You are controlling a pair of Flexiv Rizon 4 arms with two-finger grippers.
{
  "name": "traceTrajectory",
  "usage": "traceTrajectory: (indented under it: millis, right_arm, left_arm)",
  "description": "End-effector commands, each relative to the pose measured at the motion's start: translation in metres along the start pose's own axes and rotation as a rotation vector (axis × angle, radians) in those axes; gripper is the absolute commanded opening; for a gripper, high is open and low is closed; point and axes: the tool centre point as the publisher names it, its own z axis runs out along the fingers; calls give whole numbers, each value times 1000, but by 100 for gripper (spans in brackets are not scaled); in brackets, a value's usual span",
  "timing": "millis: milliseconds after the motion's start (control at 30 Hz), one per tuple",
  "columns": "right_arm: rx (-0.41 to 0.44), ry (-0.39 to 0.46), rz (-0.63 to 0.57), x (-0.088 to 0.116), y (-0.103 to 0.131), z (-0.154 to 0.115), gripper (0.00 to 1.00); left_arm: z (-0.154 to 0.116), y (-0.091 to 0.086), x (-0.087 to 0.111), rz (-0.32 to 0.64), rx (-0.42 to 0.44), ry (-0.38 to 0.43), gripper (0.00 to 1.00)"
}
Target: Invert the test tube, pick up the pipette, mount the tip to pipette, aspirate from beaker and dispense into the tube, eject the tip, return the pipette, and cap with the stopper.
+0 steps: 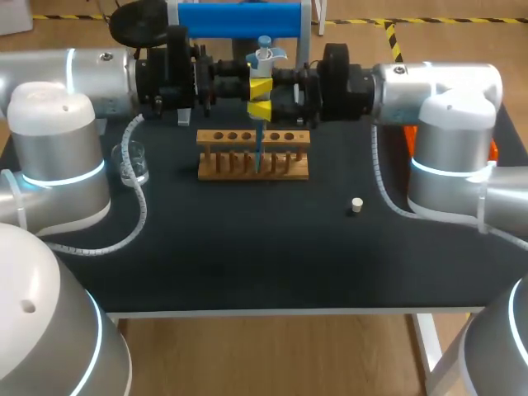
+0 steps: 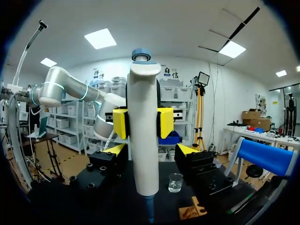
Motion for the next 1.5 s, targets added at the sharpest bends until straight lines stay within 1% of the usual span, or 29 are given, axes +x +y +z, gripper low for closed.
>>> traceTrajectory:
  millis: [33, 67, 133, 400, 533, 567, 600, 633, 700, 733, 1000, 1033, 1067, 1100, 1267, 1500]
  right_arm:
    - [-4, 0, -1, 1, -1, 2, 60]
    - [-3, 3, -2, 2, 0, 3, 58]
    - [-3, 5, -3, 2, 0, 3, 58]
    - [-4, 12, -2, 3, 0, 4, 44]
    - [-4, 17, -4, 4, 0, 4, 40]
    - [-3, 18, -4, 5, 0, 4, 37]
    - [-3, 19, -5, 5, 0, 4, 32]
    - [-3, 20, -5, 5, 0, 4, 24]
    - [-4, 22, -5, 5, 1, 4, 5]
    - [-4, 23, -5, 5, 1, 4, 0]
    - [-10, 35, -9, 7, 3, 3, 0]
    - [-10, 37, -12, 7, 3, 3, 0]
    - [-10, 38, -13, 7, 3, 3, 0]
    - [-9, 41, -13, 7, 3, 3, 0]
    - [4, 57, -21, 5, 3, -3, 0]
    - [15, 77, -32, -7, 7, -29, 0]
  left_arm:
    - [0, 0, 1, 1, 3, -3, 0]
    - [0, 0, 1, 1, 3, -3, 0]
    - [0, 0, 1, 1, 3, -3, 0]
    - [0, 0, 1, 1, 3, -3, 0]
    - [0, 0, 1, 1, 3, -3, 0]
    - [0, 0, 1, 1, 3, -3, 0]
    - [0, 0, 1, 1, 3, -3, 0]
    - [0, 0, 1, 1, 3, -3, 0]
    - [0, 0, 1, 1, 3, -3, 0]
    - [0, 0, 1, 1, 3, -3, 0]
    - [0, 0, 1, 1, 3, -3, 0]
    - [0, 0, 1, 1, 3, -3, 3]
    - [0, 0, 1, 1, 3, -3, 46]
    - [0, 0, 1, 1, 3, -3, 100]
    - [0, 0, 1, 1, 3, -3, 100]
    - [0, 0, 1, 1, 3, -3, 100]
